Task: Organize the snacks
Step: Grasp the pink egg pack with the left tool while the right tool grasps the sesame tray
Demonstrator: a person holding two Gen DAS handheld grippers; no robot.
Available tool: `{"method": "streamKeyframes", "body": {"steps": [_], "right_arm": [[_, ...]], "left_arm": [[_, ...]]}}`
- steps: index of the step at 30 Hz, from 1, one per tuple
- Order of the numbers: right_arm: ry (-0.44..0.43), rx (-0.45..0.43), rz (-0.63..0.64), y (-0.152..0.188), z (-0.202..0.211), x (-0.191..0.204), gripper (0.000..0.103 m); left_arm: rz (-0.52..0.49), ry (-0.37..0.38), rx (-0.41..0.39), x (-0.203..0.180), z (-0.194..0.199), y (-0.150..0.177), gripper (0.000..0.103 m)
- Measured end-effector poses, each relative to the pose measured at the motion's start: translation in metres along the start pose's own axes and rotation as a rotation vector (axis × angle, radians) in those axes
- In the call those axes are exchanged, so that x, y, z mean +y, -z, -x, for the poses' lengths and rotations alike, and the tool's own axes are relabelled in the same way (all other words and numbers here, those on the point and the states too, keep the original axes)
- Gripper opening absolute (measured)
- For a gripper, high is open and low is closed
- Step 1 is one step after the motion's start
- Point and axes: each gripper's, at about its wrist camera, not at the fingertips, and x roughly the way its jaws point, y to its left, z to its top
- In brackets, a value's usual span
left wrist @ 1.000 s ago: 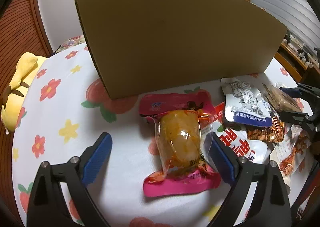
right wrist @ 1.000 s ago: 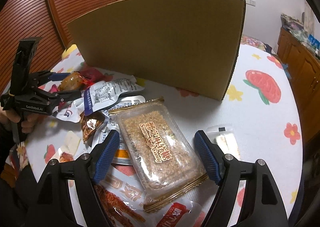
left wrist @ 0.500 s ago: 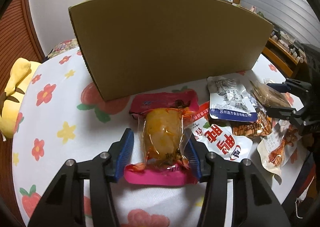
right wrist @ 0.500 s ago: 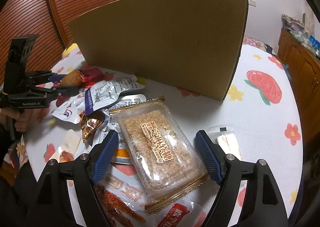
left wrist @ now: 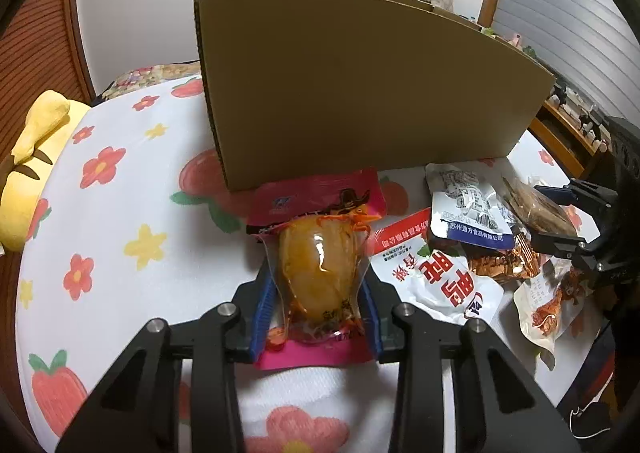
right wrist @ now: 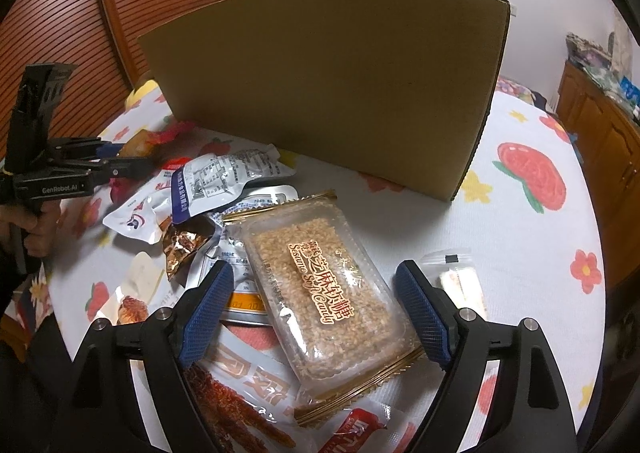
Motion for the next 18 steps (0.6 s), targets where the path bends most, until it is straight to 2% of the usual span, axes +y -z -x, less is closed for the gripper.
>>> {"method": "streamKeyframes", "body": {"steps": [3,4,6,8,9,18], "right_arm": [[-0.002,0.000,-0.002,0.000,0.000,0.000,0.086],[0.000,-0.001,-0.003,0.000,0.000,0.000,0.082],[0.003,-0.006,-0.008,0.000,0.002,-0.001,0.073],[-0.002,-0.013,-0.014,0.000,0.003,-0.001,0.053],[-0.005,-0.015,-0.016,0.001,0.005,-0.002,0.048],[0.038,-0.049,-0.007,0.003,0.020,0.000,0.046]], "left_arm": [[0.001,0.001,-0.002,-0.001,-0.001,0.001,0.036],[0.003,0.002,-0.001,-0.001,-0.001,0.001,0.036],[0.001,0.001,-0.002,-0.001,0.000,0.001,0.036],[0.003,0.001,-0.007,-0.001,0.002,0.002,0.036],[0.003,0.003,-0.008,-0.001,0.003,0.002,0.036],[0.007,0.008,-0.054,0.001,0.017,0.004,0.036]]}}
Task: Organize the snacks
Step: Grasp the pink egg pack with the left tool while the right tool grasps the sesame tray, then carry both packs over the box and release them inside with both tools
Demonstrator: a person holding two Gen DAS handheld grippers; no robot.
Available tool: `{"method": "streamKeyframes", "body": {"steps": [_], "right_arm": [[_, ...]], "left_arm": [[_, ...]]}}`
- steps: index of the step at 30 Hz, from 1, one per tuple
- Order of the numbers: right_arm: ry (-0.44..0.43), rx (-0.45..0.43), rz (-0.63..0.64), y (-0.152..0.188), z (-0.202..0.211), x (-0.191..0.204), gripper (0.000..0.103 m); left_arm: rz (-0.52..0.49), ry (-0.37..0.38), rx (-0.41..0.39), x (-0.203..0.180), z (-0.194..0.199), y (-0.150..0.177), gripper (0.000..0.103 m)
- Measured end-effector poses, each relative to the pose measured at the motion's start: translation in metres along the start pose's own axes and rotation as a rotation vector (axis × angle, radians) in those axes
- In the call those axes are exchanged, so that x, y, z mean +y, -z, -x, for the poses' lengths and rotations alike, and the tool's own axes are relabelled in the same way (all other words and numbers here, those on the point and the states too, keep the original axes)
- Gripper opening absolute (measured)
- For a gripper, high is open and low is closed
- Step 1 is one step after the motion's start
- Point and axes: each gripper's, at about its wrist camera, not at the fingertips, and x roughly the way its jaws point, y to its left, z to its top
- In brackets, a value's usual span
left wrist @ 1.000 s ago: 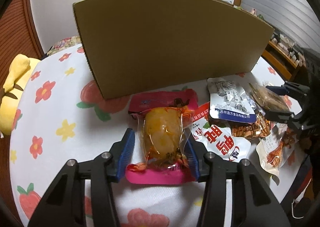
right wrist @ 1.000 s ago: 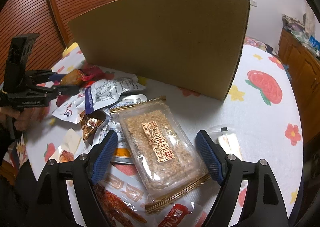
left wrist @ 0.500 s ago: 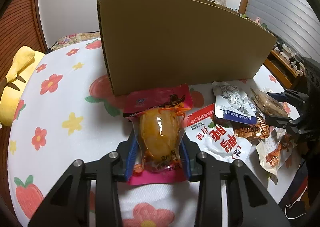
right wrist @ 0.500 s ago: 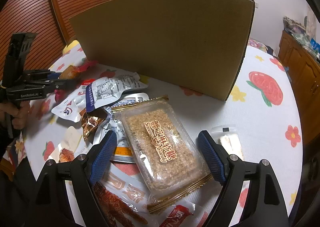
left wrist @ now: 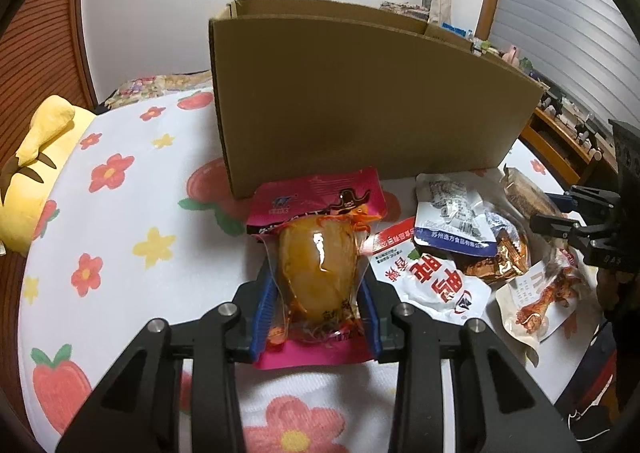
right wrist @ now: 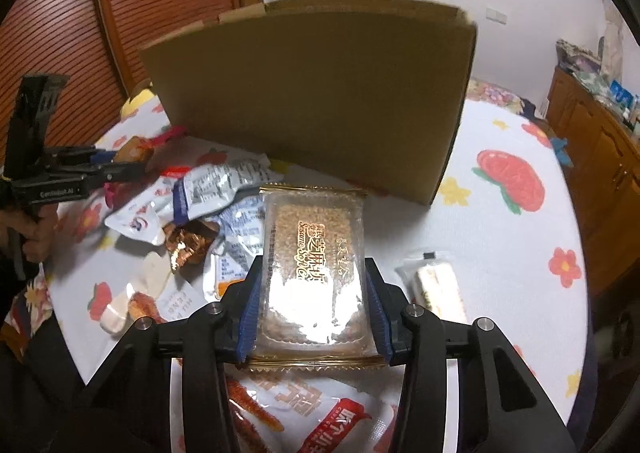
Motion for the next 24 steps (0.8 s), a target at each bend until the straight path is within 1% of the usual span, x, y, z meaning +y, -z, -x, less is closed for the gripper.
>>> {"method": "streamKeyframes", "body": {"steps": [6,12,17,24], "right_arm": [[0.009,-0.050,-0.011,-0.007,0.020,0.002,0.046],[0.024,-0.106,0.004,-0.018,0.044,0.011,0.046],[0.032,-0.154,0.032,-0.036,0.059,0.015,0.046],[0.050,-0.197,0.069,-0.066,0.069,0.020,0.046]], "left_arm": [[-0.003,0.015,-0.048,-0.001,0.020,-0.003,0.036],[-0.018,0.041,-0.122,-0.008,0.047,-0.018,0.036],[-0.053,0.057,-0.193,-0.020,0.069,-0.041,0.036],[-0.088,0.060,-0.245,-0.029,0.078,-0.076,0.036]]}}
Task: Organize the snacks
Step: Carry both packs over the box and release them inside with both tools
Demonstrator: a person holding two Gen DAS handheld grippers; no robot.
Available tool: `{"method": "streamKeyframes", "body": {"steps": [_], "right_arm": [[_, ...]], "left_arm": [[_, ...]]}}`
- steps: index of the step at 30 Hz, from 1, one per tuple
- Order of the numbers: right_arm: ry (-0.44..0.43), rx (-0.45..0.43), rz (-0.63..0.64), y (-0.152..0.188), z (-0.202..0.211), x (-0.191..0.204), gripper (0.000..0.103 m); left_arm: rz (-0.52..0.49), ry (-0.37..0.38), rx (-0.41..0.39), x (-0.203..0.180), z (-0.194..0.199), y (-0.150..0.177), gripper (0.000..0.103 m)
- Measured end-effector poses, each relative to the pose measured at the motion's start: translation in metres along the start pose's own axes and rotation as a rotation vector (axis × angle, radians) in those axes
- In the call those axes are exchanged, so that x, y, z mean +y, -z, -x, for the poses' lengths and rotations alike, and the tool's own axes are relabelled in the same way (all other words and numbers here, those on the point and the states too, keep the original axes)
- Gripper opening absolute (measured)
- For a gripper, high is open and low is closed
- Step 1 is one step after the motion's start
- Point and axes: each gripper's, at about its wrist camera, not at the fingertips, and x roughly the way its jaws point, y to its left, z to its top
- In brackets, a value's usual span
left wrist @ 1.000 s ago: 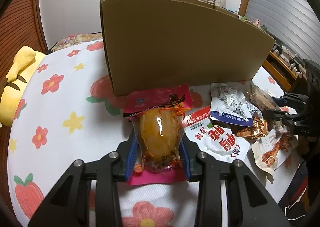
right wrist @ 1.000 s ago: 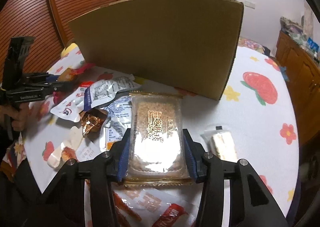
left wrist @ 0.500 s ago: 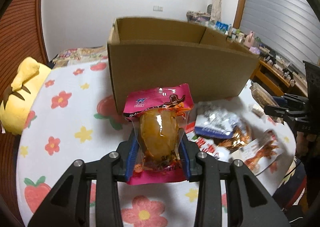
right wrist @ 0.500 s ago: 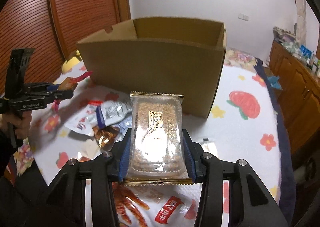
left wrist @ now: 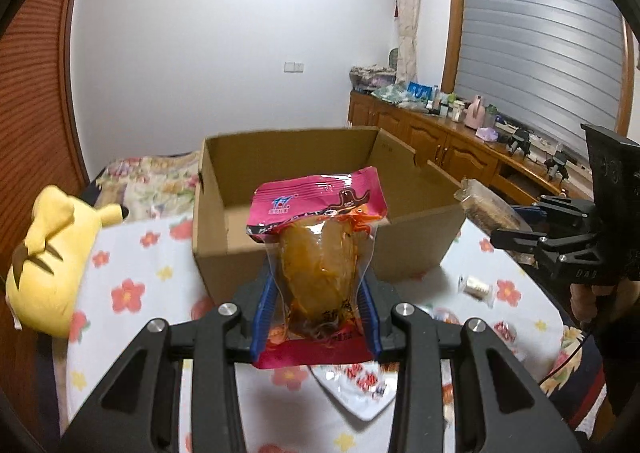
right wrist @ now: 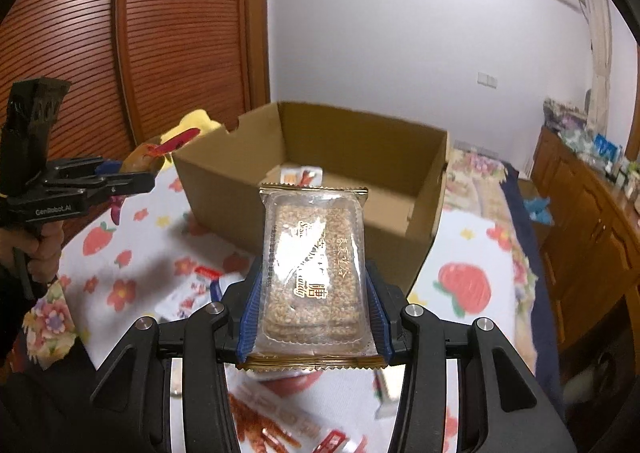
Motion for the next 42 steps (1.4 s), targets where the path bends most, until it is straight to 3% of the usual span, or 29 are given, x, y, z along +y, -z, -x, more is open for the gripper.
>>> {"method": "streamKeyframes", "body": {"steps": [16,28,42], "right_arm": [[0.013,0.000,-0.018,-0.040,-0.036,-0.027,0.046],[0.014,0.052,-0.060,-0.046,-0.067,-0.046,0.047],[0.017,0.088,-0.061,-0.050,-0.085,-0.050,0.051]], "left_arm": [[-0.032,-0.029,-0.002,0.007,-0.044,-0.049,0.036],[-0.026,-0.033,0.053,0.012,-0.084,-0.058,0.036],[-0.032,-0.042,0.095,0.013,-0.102,-0.057,0.036]]}}
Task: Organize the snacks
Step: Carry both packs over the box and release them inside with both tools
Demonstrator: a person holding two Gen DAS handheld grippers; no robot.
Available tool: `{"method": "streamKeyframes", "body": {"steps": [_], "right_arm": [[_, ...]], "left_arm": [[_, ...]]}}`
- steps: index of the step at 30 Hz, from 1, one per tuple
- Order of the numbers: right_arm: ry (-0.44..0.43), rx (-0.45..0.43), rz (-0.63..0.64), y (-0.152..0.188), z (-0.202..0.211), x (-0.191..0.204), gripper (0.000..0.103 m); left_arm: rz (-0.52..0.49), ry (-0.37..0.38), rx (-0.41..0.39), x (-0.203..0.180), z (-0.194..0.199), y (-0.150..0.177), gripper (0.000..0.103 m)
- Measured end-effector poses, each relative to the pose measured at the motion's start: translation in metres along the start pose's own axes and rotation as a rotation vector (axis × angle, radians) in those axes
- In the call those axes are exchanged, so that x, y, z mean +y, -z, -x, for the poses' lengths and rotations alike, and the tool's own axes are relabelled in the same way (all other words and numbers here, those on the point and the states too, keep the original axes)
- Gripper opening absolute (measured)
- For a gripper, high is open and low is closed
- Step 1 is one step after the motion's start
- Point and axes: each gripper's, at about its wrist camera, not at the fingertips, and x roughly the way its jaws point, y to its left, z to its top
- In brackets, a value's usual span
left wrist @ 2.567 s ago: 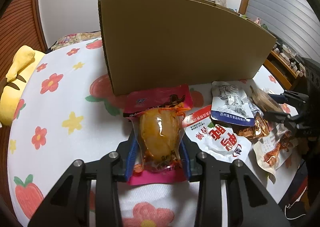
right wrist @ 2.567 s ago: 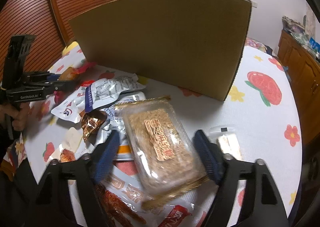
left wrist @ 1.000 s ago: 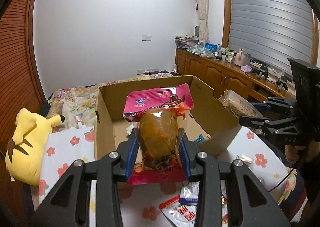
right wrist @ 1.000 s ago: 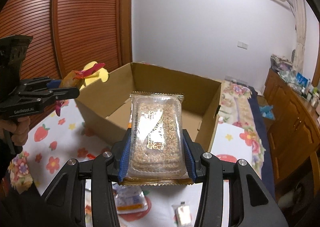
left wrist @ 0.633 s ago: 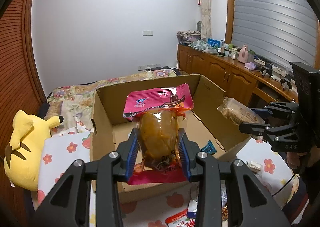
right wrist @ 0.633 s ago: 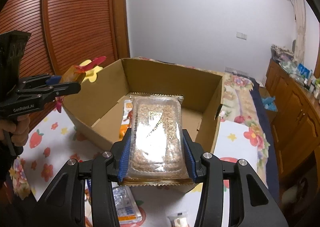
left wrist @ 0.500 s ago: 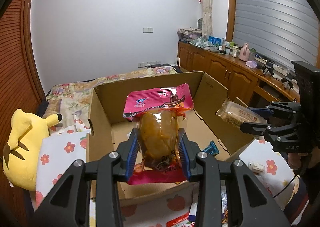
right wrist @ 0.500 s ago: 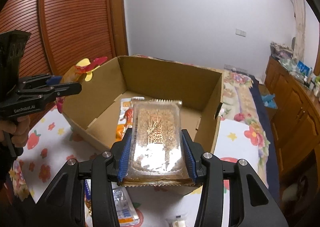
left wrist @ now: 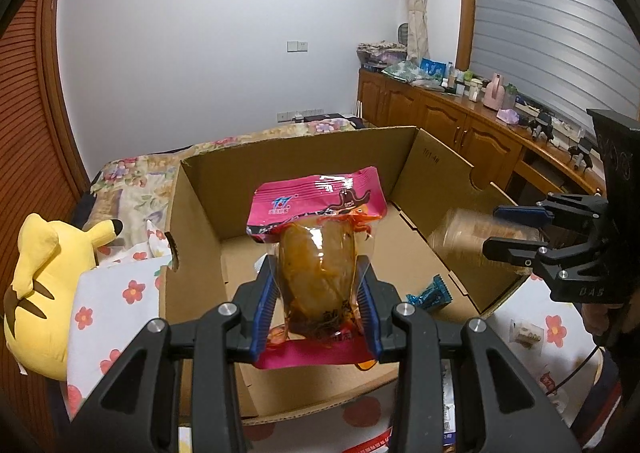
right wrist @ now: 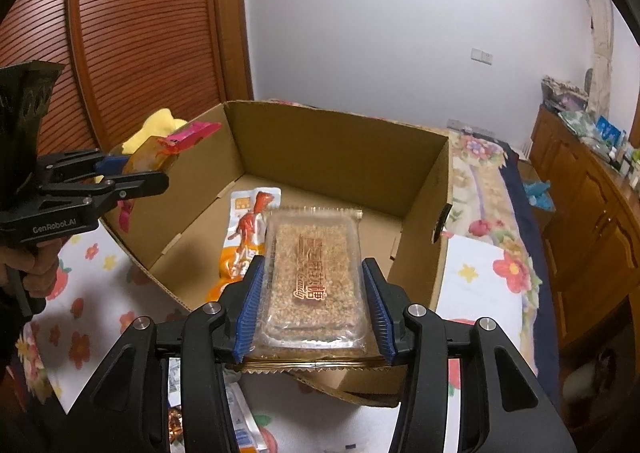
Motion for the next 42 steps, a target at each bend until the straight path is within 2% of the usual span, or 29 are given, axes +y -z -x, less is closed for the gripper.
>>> {"method": "streamKeyframes", "body": {"steps": [15,19,23,33,42], "right_arm": [[-0.004,-0.038,-0.004,-0.002,0.012,0.006,0.051],[-0.004,-0.040,0.004,-0.001,0.015,0.009,0.052],[-0.004,-0.045,0.005,-0.001,0.019,0.011,0.053],[0.002,-0.070,0.010,-0.002,0.042,0.021,0.053],[0.010,-0.102,0.001,0.011,0.081,0.036,0.058]], "left_arm": [[0.010,-0.030,0.026,0.005,-0.014,0.000,0.039],[0.019,-0.051,0.027,0.007,-0.014,0.002,0.047],[0.005,-0.051,0.030,0.006,-0.013,0.004,0.048],[-0.012,-0.043,-0.034,0.000,0.021,0.000,0.048],[-0.029,-0.006,-0.065,-0.016,0.067,0.027,0.053]]}}
